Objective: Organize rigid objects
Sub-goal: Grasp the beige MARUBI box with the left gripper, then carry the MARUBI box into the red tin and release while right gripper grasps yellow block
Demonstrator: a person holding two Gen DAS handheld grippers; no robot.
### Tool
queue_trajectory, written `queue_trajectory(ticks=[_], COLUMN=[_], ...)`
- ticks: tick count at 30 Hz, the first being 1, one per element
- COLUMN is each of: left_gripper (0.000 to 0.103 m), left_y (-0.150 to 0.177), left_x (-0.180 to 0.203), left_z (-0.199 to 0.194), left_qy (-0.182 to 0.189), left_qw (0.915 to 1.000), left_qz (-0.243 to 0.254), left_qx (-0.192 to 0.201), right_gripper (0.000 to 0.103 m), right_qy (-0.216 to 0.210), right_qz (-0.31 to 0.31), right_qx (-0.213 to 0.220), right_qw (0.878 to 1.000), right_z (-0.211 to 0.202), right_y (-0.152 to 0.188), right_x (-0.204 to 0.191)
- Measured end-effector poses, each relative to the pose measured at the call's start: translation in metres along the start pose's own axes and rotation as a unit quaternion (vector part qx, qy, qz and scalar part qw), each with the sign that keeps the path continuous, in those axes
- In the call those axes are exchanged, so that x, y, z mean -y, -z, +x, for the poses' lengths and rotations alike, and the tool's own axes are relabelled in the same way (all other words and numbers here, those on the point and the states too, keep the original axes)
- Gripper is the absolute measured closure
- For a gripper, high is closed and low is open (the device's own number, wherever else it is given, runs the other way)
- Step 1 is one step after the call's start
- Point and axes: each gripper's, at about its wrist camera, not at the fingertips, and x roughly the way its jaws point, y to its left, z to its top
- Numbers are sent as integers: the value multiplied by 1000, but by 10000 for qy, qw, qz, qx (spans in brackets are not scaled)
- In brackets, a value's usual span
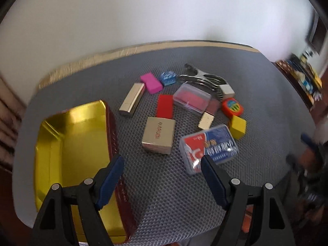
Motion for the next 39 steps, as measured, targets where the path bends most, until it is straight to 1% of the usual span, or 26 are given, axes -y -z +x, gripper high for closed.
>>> queue_trajectory(ticks=[1,4,9,13,17,22,23,25,26,27,29,32,35,37,39], left_gripper=[24,23,23,24,24,25,28,56,57,57,58,58,58,58,58], left_y=[-6,-17,-31,-40,-43,-42,-42,-39,-38,-36,-33,-28,-20,-12,-6], left_x=[-2,-5,-5,-8,-15,-23,-24,-24,-23,-21,-20,-19,-17,-18,-14], left_z=[6,23,44,62,71,82,84,90,91,91,89,78,50,22,0], left_qy=[69,70,242,166,189,215,230,283,66,53,167,98,211,233,273], left_qw=[9999,9994,9976,9969,9962,9960,9960,9950,9962,9970,9971,9978,9964,9930,9897], left_qz=[-68,-198,-404,-401,-457,-567,-583,-570,-466,-400,-430,-549,-826,-1118,-1304], left_qx=[-87,-277,-509,-650,-723,-653,-635,-765,-727,-665,-602,-370,14,316,516], right_gripper=[0,0,0,0,0,0,0,0,0,0,0,0,0,0,0], right_qy=[-8,-5,-5,-14,-21,-37,-36,-37,-34,-34,-38,-73,-206,-353,-592], right_qz=[8,77,242,226,207,195,195,197,196,196,185,130,54,-6,-117], right_qx=[-57,-189,-322,-443,-520,-652,-669,-708,-719,-737,-761,-767,-698,-640,-653], right_qw=[10000,9998,9992,9988,9984,9977,9976,9973,9972,9971,9969,9969,9973,9973,9960], right_z=[3,10,17,22,26,32,35,37,39,40,41,43,41,41,44], right_y=[0,0,0,1,2,4,4,5,6,6,7,5,-3,-11,-23], right_x=[1,6,17,19,19,19,19,19,18,18,17,16,18,19,19])
